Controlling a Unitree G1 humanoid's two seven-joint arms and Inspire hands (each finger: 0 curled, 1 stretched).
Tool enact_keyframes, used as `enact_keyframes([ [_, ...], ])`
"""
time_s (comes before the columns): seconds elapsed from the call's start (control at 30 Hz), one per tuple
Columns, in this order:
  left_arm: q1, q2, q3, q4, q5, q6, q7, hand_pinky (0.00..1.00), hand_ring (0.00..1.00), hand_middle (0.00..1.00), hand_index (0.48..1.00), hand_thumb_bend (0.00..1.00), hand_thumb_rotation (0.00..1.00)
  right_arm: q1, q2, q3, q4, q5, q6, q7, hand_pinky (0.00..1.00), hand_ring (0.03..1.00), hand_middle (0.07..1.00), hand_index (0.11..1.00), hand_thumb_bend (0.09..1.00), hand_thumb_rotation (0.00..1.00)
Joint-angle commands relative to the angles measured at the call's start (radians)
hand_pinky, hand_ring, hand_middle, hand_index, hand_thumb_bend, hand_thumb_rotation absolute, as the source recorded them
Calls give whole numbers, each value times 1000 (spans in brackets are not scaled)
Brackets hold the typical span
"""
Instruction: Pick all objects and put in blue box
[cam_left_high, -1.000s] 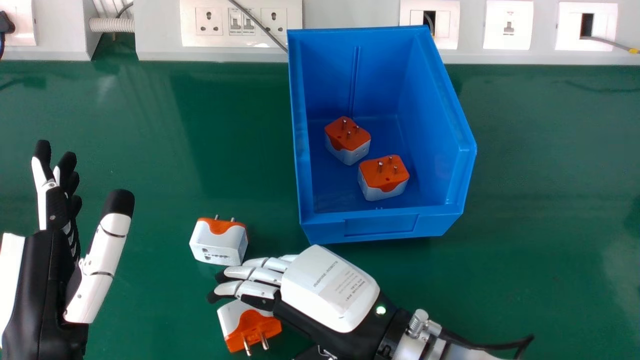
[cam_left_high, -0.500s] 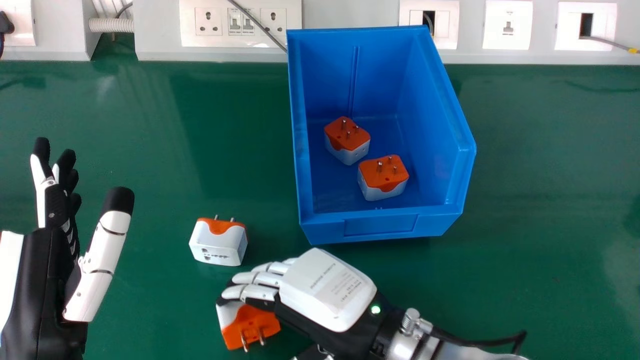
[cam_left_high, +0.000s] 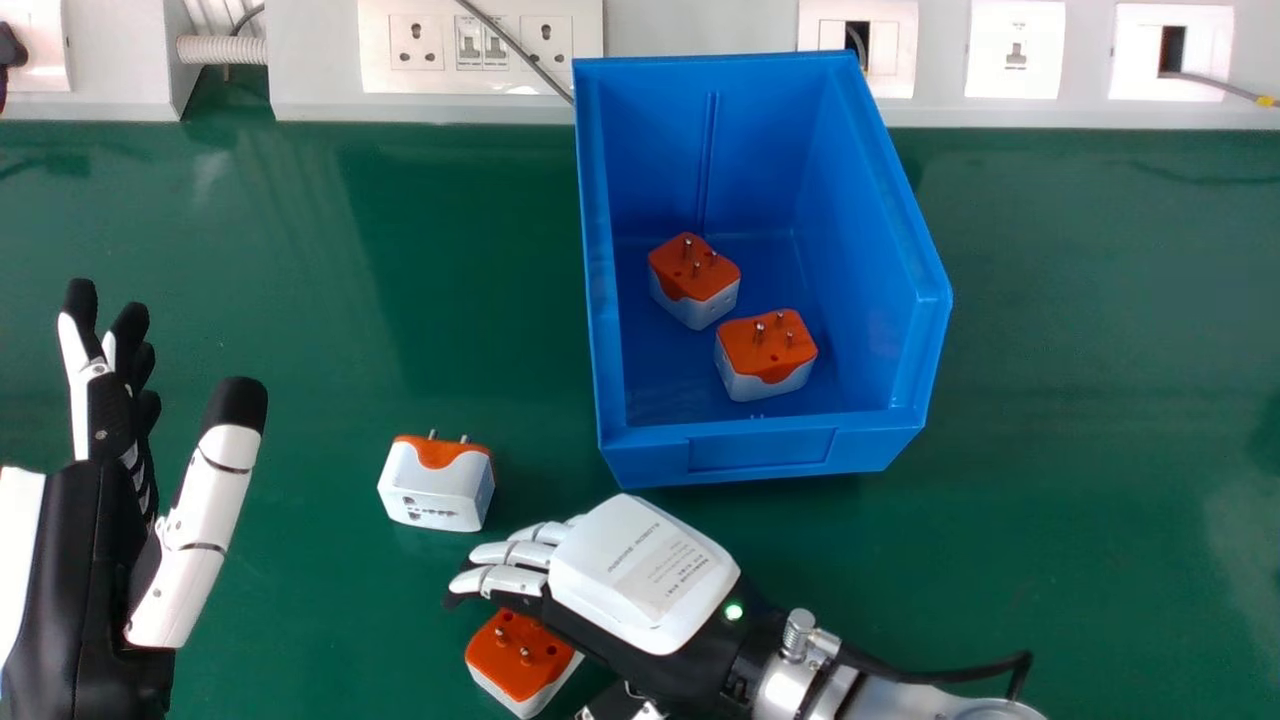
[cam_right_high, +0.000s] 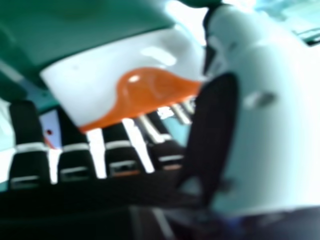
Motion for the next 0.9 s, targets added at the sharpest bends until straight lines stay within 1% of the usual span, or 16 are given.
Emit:
enact_keyframes([
  [0.0,6,-1,2,-33,7,-14,6,1000,1000,1000,1000,554,807,-18,4,8,6,0,17,12,646,799,838,792,404,366],
  [0.07,5,-1,2,-29,8,-23,9,1000,1000,1000,1000,517,801,-17,8,9,12,2,15,5,638,791,833,785,418,351],
  [0.13,3,0,1,-30,4,-20,8,1000,1000,1000,1000,508,800,-15,10,12,15,1,19,6,633,782,826,776,443,310],
  [0.23,2,1,1,-31,1,-19,7,1000,1000,1000,1000,552,810,-13,12,15,15,-2,26,8,625,772,817,764,474,271],
  [0.3,2,1,1,-34,1,-17,7,1000,1000,1000,1000,550,808,-14,13,16,21,-2,25,5,620,766,810,756,493,259],
  [0.4,2,3,4,-29,7,-26,9,1000,1000,1000,1000,581,808,-18,16,19,33,0,22,-2,617,759,796,740,505,230],
  [0.47,2,5,6,-28,5,-29,8,1000,1000,1000,1000,580,807,-22,21,21,47,-2,22,-19,607,743,775,717,513,168],
  [0.5,2,6,7,-28,6,-29,8,1000,1000,1000,1000,577,802,-25,24,22,56,-3,23,-25,593,719,745,689,541,125],
  [0.57,4,7,8,-31,8,-28,7,1000,1000,1000,1000,560,798,-28,25,23,65,2,22,-29,542,641,665,586,531,118],
  [0.6,5,9,10,-30,10,-30,7,1000,1000,1000,1000,545,797,-29,25,24,70,4,17,-40,484,561,605,529,524,76],
  [0.63,5,10,11,-29,8,-34,6,1000,1000,1000,1000,533,801,-30,26,22,74,13,11,-38,436,496,567,497,522,39],
  [0.73,5,11,13,-28,4,-39,4,1000,1000,1000,1000,516,794,-27,26,15,70,36,21,-1,337,379,483,488,521,9],
  [0.77,5,12,13,-28,-1,-37,2,1000,1000,1000,1000,526,791,-25,26,11,66,50,23,17,284,324,450,501,515,9],
  [0.8,5,14,15,-26,-4,-40,0,1000,1000,1000,1000,540,789,-23,25,7,61,63,24,38,248,287,431,507,511,9],
  [0.83,3,16,16,-23,-7,-43,-1,1000,1000,1000,1000,544,792,-23,22,7,57,71,24,53,207,250,356,490,499,85],
  [0.87,2,17,17,-21,-7,-44,-2,1000,1000,1000,1000,553,793,-22,20,6,50,79,29,70,183,229,318,482,492,124],
])
